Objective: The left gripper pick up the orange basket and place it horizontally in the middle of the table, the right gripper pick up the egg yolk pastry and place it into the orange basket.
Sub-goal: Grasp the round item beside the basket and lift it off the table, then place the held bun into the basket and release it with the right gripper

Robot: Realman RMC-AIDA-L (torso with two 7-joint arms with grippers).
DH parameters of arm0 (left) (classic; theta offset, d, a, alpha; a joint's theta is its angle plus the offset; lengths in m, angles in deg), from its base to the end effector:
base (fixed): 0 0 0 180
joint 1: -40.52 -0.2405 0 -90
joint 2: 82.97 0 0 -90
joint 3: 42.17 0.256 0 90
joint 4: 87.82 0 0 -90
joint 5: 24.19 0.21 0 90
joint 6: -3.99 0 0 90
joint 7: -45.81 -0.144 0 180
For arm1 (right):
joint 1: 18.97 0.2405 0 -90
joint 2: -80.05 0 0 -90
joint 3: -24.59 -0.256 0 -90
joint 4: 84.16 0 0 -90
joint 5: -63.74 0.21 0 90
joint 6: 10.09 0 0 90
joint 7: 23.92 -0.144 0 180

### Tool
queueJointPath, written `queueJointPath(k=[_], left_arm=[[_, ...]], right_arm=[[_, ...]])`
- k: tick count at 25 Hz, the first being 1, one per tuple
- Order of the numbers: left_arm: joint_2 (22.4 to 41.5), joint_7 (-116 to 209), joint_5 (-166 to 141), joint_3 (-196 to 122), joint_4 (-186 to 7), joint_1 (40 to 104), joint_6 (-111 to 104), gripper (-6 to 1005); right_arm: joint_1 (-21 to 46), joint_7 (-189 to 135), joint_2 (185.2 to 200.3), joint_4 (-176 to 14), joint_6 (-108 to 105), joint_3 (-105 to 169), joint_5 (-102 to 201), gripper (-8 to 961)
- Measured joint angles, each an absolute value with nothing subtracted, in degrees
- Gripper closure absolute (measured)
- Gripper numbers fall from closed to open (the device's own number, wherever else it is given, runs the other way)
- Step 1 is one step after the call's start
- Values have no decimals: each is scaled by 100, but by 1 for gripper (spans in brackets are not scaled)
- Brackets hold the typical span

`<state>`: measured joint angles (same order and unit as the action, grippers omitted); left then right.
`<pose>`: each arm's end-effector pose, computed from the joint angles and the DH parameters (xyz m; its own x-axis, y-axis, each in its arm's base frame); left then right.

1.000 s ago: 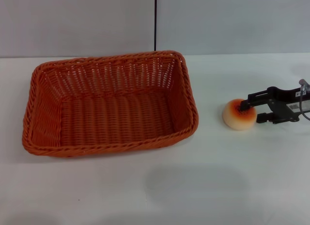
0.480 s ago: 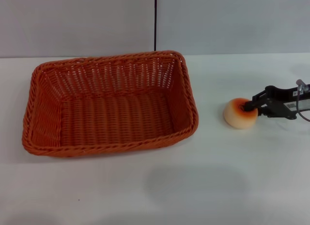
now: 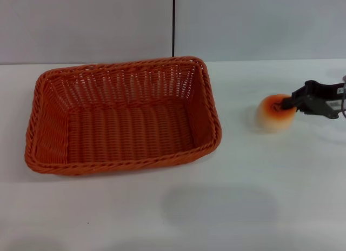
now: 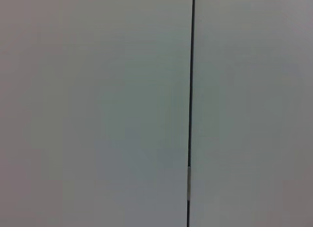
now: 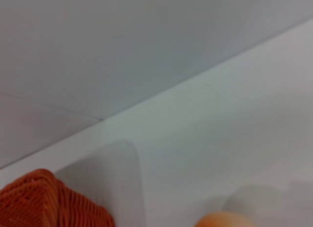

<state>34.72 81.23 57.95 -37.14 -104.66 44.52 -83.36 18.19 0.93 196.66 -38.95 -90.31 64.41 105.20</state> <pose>-0.4258 0.1792 0.0887 0.6867 -0.0619 0.7243 0.7259 0.0047 -0.6878 0.2785 0.3751 0.0271 0.0004 -0.9377 -0.3474 -0.9987 0.0177 -0.0488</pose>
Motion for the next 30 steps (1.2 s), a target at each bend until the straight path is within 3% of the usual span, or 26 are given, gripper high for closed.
queueJointPath(k=[6,11,22,30], left_arm=[[3469,8130,5771,-3735,-10475,4479,-8324,287],[3486,8127,5765,-3742,-10456,4636,-8228,287],[3498,8125,5763,-3743,-10426,4678,-8222,287],[3506,8120,5764,-3742,-10416,4682,-8221,287]], right_arm=[[1497,-142,19870,-2923,-9722,6498,10653,873],[1262,-454,19941,-2138,-10135,6882,11013,904],[1195,-567,19934,-1376,-10416,6859,11628,913],[1624,-372,19873,-1490,-10103,7117,12075,915]])
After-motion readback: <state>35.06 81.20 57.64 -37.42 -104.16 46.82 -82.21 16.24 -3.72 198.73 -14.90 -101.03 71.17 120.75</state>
